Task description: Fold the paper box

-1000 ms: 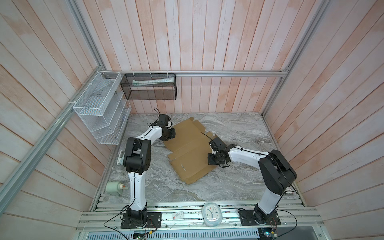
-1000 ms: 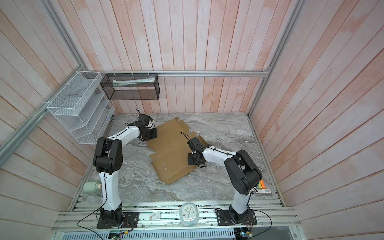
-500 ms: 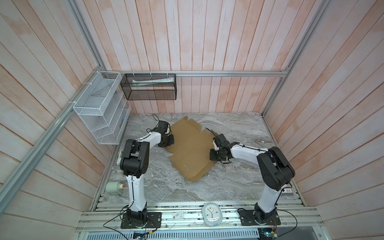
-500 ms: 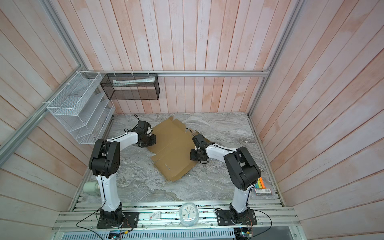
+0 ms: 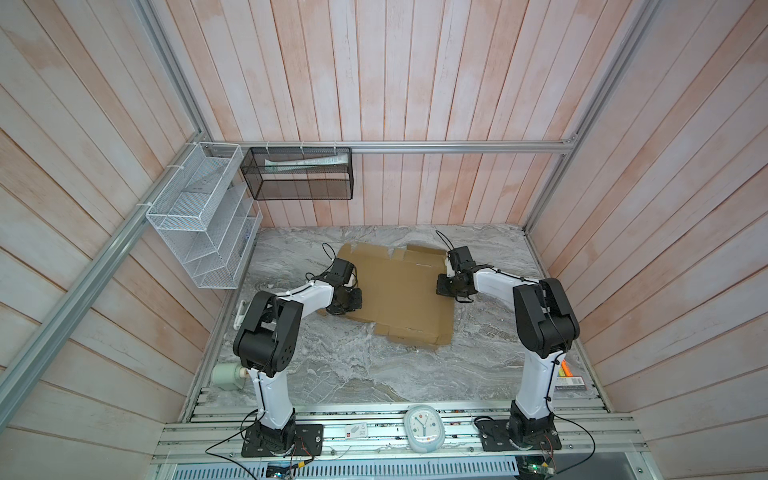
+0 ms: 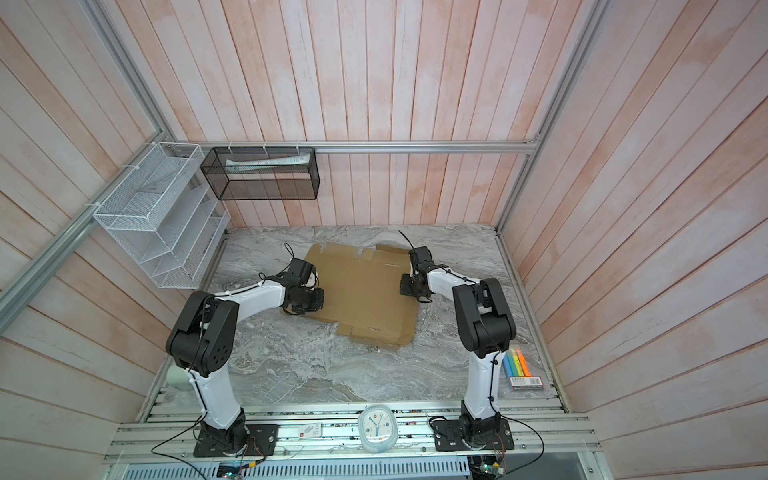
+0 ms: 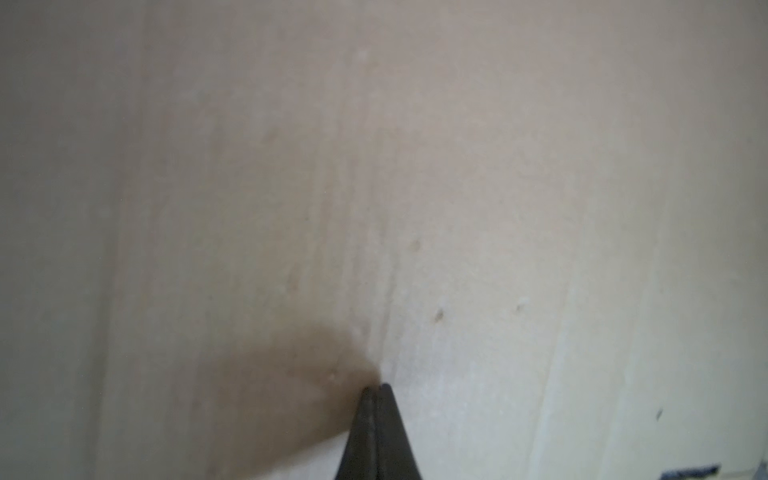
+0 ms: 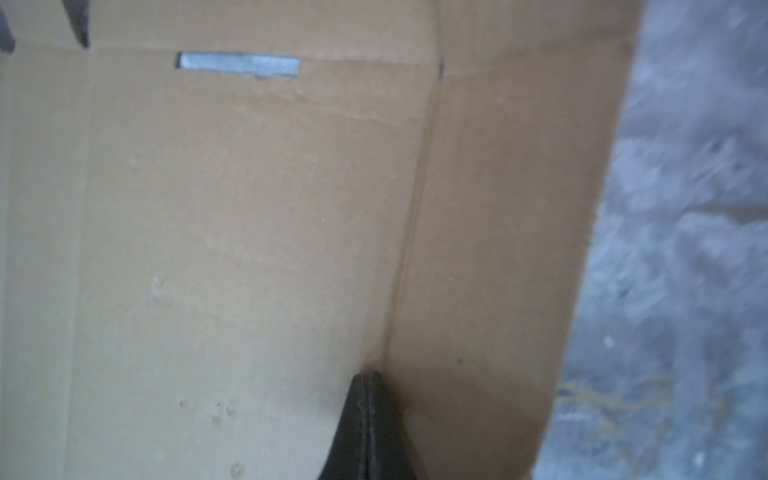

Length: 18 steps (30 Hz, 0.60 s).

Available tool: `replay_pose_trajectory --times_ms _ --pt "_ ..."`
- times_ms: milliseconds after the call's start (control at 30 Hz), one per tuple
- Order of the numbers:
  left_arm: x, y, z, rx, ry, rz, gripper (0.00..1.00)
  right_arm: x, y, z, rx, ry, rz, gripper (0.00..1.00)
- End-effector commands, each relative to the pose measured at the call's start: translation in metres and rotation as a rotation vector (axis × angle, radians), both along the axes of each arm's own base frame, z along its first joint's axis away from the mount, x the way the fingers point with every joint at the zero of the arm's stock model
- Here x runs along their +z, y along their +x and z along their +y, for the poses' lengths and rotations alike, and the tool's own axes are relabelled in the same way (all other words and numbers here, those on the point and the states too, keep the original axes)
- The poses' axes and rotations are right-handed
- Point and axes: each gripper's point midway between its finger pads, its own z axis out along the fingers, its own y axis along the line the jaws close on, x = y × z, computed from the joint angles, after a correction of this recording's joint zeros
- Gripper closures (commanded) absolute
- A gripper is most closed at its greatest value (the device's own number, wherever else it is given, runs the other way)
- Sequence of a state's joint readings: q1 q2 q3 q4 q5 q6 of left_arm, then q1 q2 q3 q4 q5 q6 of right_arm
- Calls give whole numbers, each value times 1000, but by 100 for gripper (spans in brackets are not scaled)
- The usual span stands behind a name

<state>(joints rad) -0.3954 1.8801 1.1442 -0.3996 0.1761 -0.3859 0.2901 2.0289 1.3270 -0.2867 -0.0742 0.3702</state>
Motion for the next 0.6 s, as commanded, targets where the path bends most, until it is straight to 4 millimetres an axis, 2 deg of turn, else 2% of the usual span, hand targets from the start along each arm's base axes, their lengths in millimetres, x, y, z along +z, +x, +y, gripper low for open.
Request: replay_pose_trajectory --times_ms 0,67,133,233,333,367,433,467,567 --pt "-1 -31 -33 -52 -59 59 100 -33 -9 -24 16 -134 94 100" --pt "10 -35 -43 -69 -73 40 100 -14 5 -25 13 -150 42 100" --pt "28 -31 -46 -66 -98 3 100 7 10 -24 14 -152 2 99" --pt "60 -14 -43 -50 -99 -89 100 39 3 -18 17 -165 -50 98" --pt "87 7 -36 -39 -118 -165 100 60 -24 -5 25 -169 -64 96" --pt "93 16 -32 -35 -120 -186 95 64 -36 2 31 -159 -59 95" --pt "94 29 -24 -33 -115 -197 88 64 -62 16 35 -135 -40 95" --pt "93 36 -20 -33 -109 -198 87 62 -76 23 35 -120 -25 95" --pt "85 55 -11 -26 -100 -192 92 49 -114 44 40 -72 19 94"
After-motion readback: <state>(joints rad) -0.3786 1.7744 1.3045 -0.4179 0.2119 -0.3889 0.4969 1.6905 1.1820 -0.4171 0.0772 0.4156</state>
